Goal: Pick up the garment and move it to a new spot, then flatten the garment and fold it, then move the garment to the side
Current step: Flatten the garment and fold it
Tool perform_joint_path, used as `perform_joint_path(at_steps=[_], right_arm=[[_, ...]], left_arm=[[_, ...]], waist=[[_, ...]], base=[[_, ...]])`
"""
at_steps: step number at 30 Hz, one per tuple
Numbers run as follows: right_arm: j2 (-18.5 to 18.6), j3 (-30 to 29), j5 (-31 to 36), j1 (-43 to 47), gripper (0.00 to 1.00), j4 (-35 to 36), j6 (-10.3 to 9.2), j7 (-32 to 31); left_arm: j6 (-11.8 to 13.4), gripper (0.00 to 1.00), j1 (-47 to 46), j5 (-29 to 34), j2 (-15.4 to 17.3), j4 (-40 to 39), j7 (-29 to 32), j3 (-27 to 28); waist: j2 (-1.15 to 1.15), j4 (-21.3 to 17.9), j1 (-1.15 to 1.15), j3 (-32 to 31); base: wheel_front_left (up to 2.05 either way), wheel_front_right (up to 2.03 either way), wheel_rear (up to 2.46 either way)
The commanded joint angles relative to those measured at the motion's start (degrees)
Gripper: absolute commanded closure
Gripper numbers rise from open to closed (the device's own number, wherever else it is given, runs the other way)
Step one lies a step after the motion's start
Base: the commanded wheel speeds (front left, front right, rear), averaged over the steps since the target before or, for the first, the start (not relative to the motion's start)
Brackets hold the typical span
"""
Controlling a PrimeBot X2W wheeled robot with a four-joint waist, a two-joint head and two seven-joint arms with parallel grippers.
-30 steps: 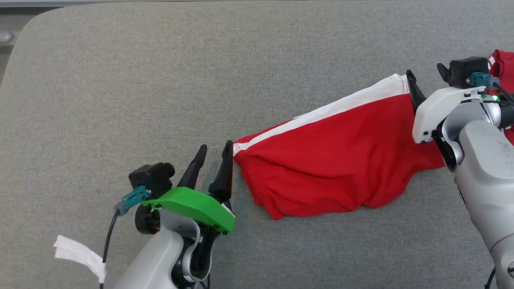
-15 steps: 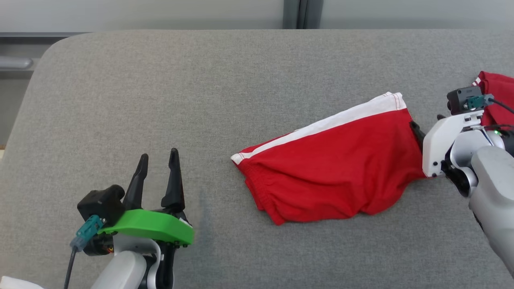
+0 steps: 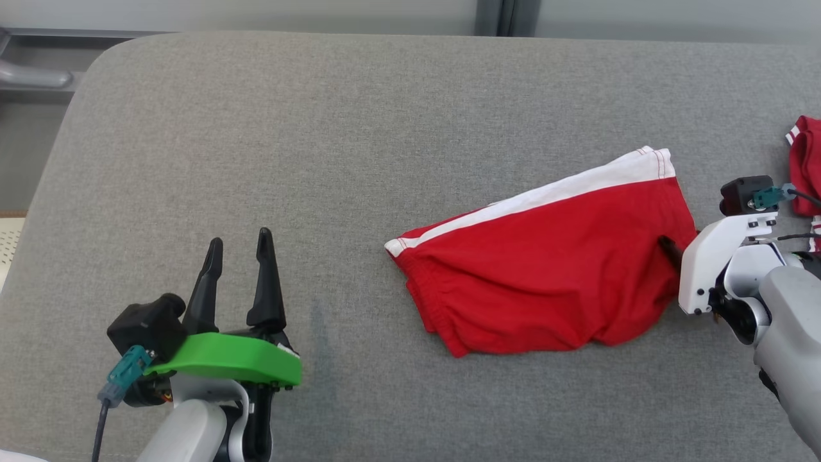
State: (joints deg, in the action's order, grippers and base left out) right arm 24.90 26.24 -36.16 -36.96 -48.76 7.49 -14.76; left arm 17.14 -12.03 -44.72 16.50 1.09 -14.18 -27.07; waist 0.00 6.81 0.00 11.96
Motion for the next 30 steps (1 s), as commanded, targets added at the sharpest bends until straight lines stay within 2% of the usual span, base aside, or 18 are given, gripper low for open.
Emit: perform_joint_path(at_steps=[1,9,18,24,30], right_arm=[[-0.58,0.34,-0.13,1.40,1.00,-1.01,-0.01,0.77],[-1.70,-3.55,-1.31,1.89,1.00,-1.95,-0.06,9.29],[-1.57,-8.57,-5.23,10.28,1.00,2.94,-0.06,16.12],[-4.10,-11.79,-4.35,14.82,1.00,6.37,-0.06,18.59],[-6.67,-15.18,-1.36,17.09,1.00,9.47,-0.05,18.65]], left_arm=[[0.18,0.00,0.43,0.57,0.12,-0.05,-0.12,0.09],[-0.36,0.00,0.93,1.01,-0.15,1.05,-0.22,-0.87],[-0.76,0.00,1.39,1.62,-0.64,2.63,0.30,-3.18],[-0.38,0.00,2.10,2.26,-0.91,3.32,0.73,-4.49],[-0.97,0.00,2.47,2.48,-1.60,3.90,1.41,-6.22]], waist=[[0.00,-0.23,0.00,-0.21],[0.00,-3.03,0.00,-2.46],[0.00,-8.06,0.00,-4.94],[0.00,-10.45,0.00,-6.17],[0.00,-9.81,0.00,-7.89]], base=[[0.00,0.00,0.00],[0.00,0.00,0.00],[0.00,0.00,0.00],[0.00,0.00,0.00],[0.00,0.00,0.00]])
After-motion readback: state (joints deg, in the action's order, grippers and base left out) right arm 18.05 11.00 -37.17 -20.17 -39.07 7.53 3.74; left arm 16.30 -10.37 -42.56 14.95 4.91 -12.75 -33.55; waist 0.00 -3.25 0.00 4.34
